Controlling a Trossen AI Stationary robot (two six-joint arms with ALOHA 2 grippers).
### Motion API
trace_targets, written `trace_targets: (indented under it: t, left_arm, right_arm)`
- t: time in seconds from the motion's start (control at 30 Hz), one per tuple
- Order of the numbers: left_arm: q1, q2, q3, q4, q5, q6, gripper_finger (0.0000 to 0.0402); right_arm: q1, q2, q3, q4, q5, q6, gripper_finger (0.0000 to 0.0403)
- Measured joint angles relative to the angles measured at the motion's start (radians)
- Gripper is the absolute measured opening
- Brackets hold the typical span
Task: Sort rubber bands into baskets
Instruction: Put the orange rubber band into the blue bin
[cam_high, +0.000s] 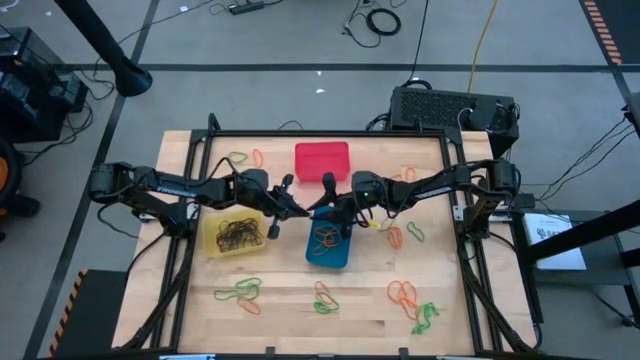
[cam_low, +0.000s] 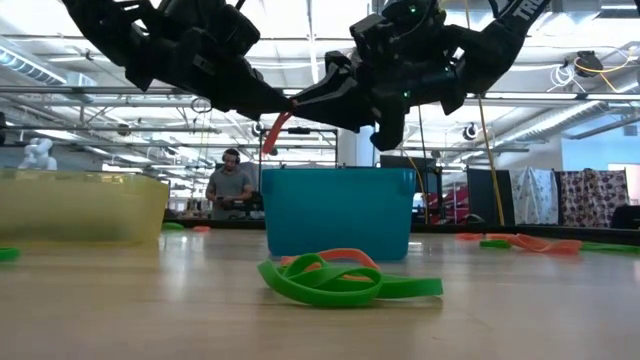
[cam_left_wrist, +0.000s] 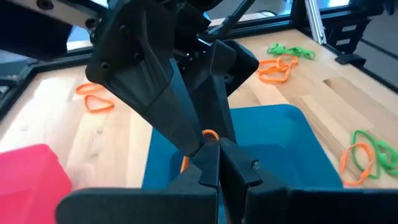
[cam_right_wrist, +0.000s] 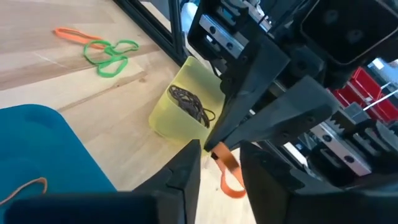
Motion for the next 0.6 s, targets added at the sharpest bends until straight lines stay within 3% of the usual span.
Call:
trace_targets:
  t: [0.27,0.33,0.43,0.6]
  left_arm:
    - [0.0,0.0,-0.001,-0.003,-0.011,-0.03,0.0006]
    - [0.0,0.0,-0.001,-0.007,-0.028,-0.058,0.0007]
    - [0.002,0.0,-0.001,-0.017,-0.048,-0.06,0.0013]
    - [0.0,-0.005,0.0,-0.061,-0.116,-0.056,0.0056]
  right_arm:
    - [-0.001,0.0,-0.001,-0.001,-0.004,0.031,0.0014]
    - [-0.002,0.0,-0.001,-0.008,0.013,0.053,0.0007]
    - [0.001,-0.01,-0.001,-0.038,0.118,0.094,0.0005]
    - [0.003,-0.071,0.0,-0.158,0.233,0.116,0.0001]
